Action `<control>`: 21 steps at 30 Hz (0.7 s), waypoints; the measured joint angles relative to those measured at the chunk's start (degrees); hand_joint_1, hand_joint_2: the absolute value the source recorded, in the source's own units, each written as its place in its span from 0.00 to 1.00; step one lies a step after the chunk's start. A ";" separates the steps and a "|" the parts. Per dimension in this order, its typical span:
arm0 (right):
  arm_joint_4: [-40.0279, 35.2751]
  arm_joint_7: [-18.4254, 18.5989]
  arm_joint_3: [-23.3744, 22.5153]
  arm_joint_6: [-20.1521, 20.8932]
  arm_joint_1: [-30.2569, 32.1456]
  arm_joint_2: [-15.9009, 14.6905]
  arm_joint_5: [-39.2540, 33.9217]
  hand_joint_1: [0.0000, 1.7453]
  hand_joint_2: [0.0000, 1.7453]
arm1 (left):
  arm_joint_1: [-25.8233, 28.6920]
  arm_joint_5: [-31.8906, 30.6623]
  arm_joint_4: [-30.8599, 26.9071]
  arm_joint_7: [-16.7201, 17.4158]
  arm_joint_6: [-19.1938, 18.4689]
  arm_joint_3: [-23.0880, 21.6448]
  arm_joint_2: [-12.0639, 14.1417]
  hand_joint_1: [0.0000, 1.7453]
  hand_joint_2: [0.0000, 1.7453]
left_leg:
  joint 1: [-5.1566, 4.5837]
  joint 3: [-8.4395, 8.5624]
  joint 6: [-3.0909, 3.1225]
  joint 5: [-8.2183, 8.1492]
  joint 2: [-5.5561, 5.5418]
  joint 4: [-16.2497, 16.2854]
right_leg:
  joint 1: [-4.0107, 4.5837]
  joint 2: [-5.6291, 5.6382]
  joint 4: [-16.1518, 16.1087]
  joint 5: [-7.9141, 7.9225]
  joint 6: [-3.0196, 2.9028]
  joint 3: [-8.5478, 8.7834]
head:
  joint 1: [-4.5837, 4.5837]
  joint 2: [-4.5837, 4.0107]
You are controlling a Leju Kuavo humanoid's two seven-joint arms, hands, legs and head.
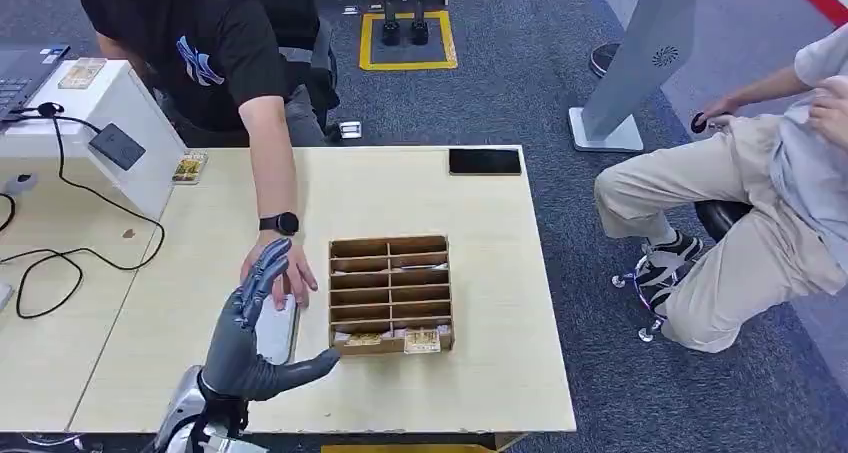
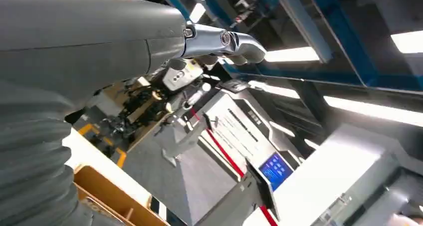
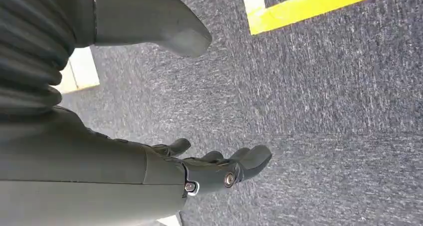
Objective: Pass the card to the sensor for recognition and then transmit it.
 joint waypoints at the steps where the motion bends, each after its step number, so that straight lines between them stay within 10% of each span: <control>1: 0.00 0.00 0.00 0.00 -0.03 -0.04 0.20 0.00 1.00 | -0.41 -0.94 0.15 0.46 0.44 -0.70 0.02 0.00 1.00 | 0.00 0.00 0.00 0.00 0.00 0.00 | 0.00 0.00 0.00 0.00 0.00 0.01 | 0.00 0.00; 15: 0.22 -0.39 -0.44 -0.28 -0.16 -0.46 1.18 0.00 1.00 | -5.60 -11.52 5.14 7.89 4.26 -7.47 0.17 0.00 1.00 | 0.00 0.00 0.00 0.00 0.01 0.00 | 0.00 0.01 0.01 0.00 0.00 0.00 | -0.02 0.00; 21: 0.37 -0.33 -0.87 -0.26 -0.37 -0.52 2.51 0.00 1.00 | -7.94 -27.54 8.96 18.04 9.77 -9.24 0.17 0.00 1.00 | 0.00 0.00 0.00 0.00 0.01 0.00 | 0.00 0.01 0.00 0.00 0.00 0.00 | -0.02 0.00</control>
